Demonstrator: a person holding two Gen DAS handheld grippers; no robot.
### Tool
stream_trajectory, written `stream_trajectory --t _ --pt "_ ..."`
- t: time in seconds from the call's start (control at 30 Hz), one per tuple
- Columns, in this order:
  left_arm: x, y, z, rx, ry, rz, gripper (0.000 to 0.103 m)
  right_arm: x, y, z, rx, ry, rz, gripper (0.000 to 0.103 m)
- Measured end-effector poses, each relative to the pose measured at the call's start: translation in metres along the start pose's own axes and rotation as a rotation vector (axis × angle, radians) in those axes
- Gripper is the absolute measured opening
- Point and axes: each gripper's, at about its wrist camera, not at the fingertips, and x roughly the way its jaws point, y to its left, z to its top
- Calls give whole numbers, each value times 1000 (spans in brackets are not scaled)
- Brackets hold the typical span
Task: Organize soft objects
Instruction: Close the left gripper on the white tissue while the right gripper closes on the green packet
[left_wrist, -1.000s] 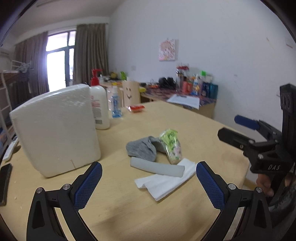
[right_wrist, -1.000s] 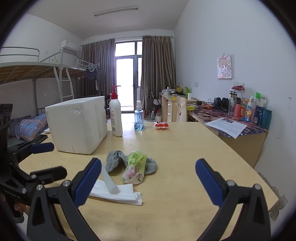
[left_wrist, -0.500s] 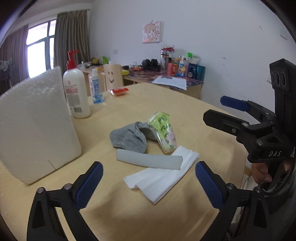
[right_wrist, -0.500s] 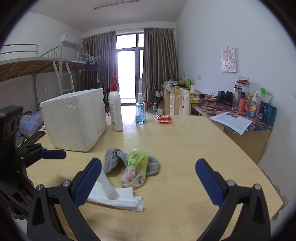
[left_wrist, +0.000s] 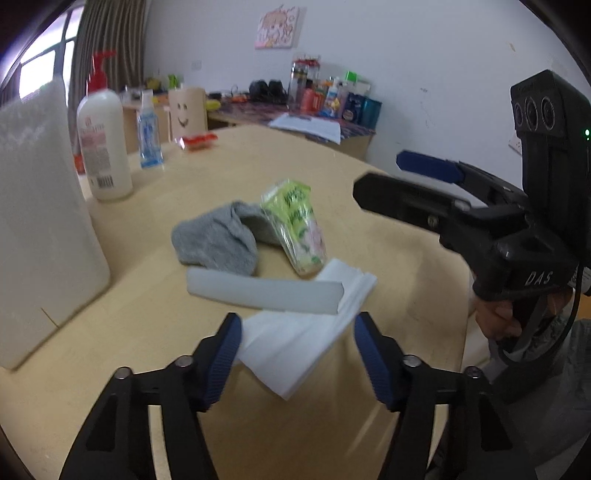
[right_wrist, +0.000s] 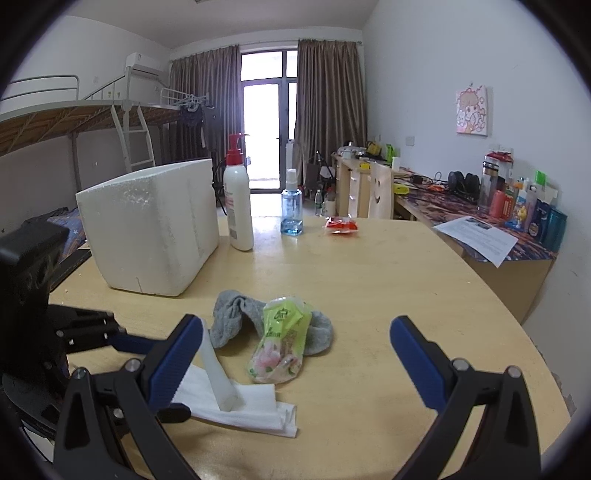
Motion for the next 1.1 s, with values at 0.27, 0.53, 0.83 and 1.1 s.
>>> stream_trajectory --t 0.27,0.53,0.83,1.1 --pt "8 12 -2 -60 57 -7 46 19 5 3 -14 54 16 103" --pt "7 12 -5 -62 70 1 16 34 6 4 -18 98 29 103" --pt "4 11 -8 -56 74 -33 11 54 4 0 -23 171 -4 103" --pt "3 12 -9 -65 70 -35 11 64 3 -2 -15 242 11 85"
